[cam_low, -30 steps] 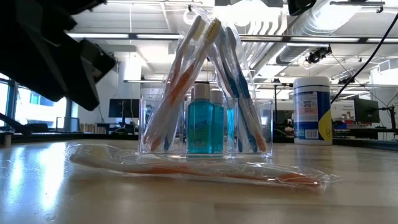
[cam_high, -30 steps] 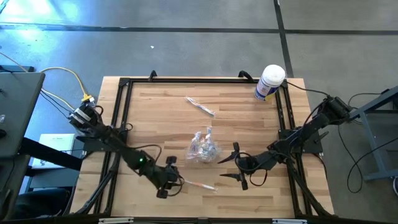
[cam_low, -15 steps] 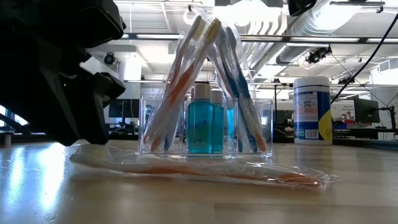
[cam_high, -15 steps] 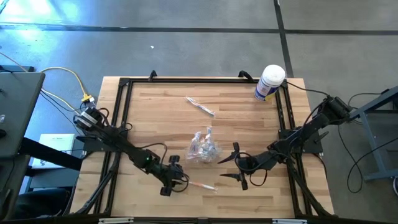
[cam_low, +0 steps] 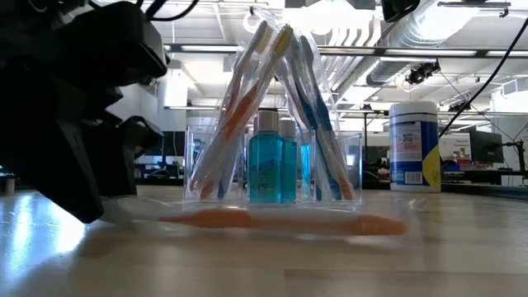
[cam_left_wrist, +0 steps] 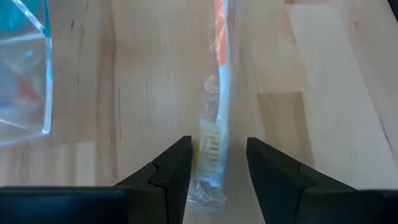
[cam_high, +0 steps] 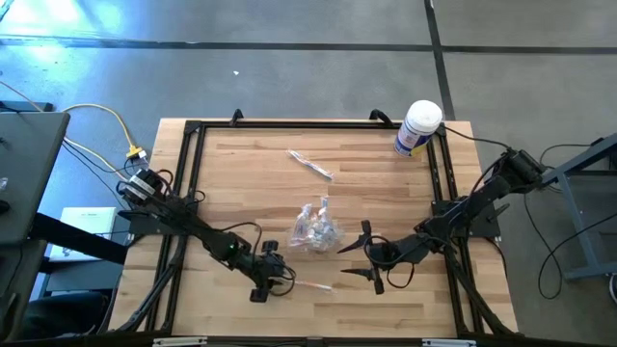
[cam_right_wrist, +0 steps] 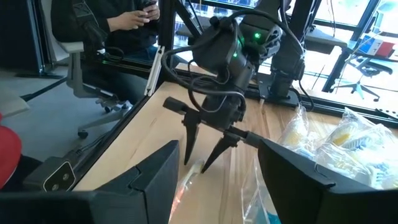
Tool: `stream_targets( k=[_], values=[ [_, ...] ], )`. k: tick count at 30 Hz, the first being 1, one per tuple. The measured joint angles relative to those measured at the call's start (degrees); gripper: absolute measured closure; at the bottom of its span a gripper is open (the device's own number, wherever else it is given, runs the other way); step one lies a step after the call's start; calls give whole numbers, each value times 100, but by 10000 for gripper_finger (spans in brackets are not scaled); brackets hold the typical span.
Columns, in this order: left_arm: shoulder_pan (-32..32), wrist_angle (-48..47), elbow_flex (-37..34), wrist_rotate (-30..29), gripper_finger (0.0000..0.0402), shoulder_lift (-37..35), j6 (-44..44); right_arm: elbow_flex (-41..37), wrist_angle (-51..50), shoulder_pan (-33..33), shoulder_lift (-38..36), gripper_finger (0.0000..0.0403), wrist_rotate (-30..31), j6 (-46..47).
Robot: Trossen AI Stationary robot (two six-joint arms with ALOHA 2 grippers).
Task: Pick & Place toothbrushing station
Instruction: Put the orange toothbrush into the transparent organizer
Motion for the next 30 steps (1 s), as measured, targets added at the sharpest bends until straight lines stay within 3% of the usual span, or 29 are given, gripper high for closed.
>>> stream_targets(
  k=[9, 17, 24, 30],
  values=[
    [201, 201, 13, 519, 265, 137, -11, 0, -7, -15, 0, 192, 16, 0],
    [206, 184, 11, 519, 385, 148, -11, 0, -9, -15, 0, 192, 15, 0],
    [164, 129, 15, 759, 394, 49, -43, 0, -9, -15, 0, 192, 14, 0],
    [-197, -271, 374, 747, 395, -551, -103, 0, -7, -15, 0, 192, 16, 0]
  ],
)
